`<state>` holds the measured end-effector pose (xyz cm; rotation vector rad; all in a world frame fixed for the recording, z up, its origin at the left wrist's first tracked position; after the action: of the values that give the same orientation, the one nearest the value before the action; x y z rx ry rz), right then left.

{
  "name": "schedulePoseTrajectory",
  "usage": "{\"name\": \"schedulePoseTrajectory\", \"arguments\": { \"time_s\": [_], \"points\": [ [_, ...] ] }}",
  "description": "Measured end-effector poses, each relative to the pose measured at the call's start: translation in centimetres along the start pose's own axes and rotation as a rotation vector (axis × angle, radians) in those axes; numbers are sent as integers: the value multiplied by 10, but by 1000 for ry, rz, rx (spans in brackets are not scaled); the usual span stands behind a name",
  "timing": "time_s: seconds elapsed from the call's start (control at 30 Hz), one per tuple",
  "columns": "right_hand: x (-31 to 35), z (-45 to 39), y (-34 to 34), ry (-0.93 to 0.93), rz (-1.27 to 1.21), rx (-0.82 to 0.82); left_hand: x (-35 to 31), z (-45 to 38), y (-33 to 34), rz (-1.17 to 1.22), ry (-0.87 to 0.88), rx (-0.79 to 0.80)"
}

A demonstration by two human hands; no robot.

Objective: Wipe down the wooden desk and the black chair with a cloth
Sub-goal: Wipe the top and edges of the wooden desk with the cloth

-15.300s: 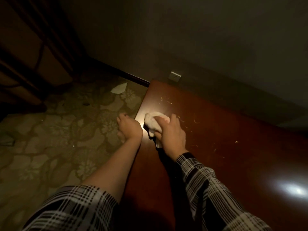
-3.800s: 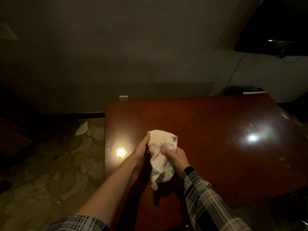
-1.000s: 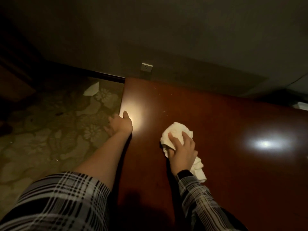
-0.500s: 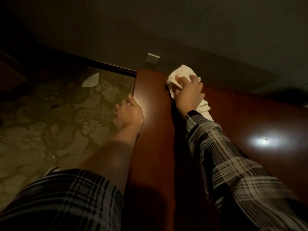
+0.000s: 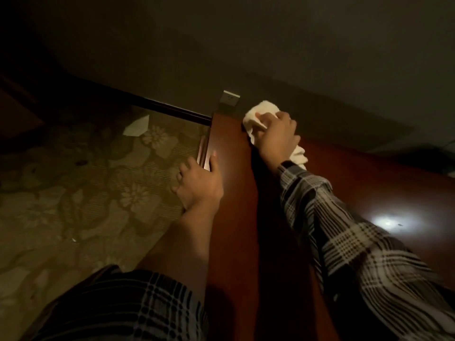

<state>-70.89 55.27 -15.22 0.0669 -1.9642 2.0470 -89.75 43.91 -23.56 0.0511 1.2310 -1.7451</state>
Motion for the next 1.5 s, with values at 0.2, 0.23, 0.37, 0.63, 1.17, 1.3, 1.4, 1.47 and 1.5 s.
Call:
{"name": "schedulePoseTrajectory", "arguments": {
  "time_s": [0.2,0.23,0.37,0.63,1.17,1.3,1.4,1.47,1.5],
  "points": [
    [-15,95,0,-48,-58,-77,-1,1,-2,45,1,0],
    [-16,114,5,-42,-66,-67,-1,1,-2,51,5,1],
    [-6,97,5,-58,-41,-111,-1,0,-1,39,14,-5],
    [18,32,6,6,-39,-64,0,0,-1,51,7,-1],
    [11,39,6,-189,-66,-24,4,-2,2,291,-21,28],
    [11,101,7,-205,-75,-59,26,2,12,866,-244,135],
    [22,168,18,-264,-58,-31,40,18,8,1091,-252,208],
    [28,214,25,-309,-53,4,57,36,6,1114,-280,235],
    [29,238,27,-323,-46,23,65,47,7,1118,-314,271]
  ]
}}
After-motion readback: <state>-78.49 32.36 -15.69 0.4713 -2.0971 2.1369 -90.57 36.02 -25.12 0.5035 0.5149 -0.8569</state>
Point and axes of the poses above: each hand's wrist, its own z-axis away from the middle knuckle, its own y-axis out of the palm, x = y × z, the point moved 10 cm from there along -z, towards the middle knuckle, and after that the axes turned 2 degrees about x, right-handed, at the moved point
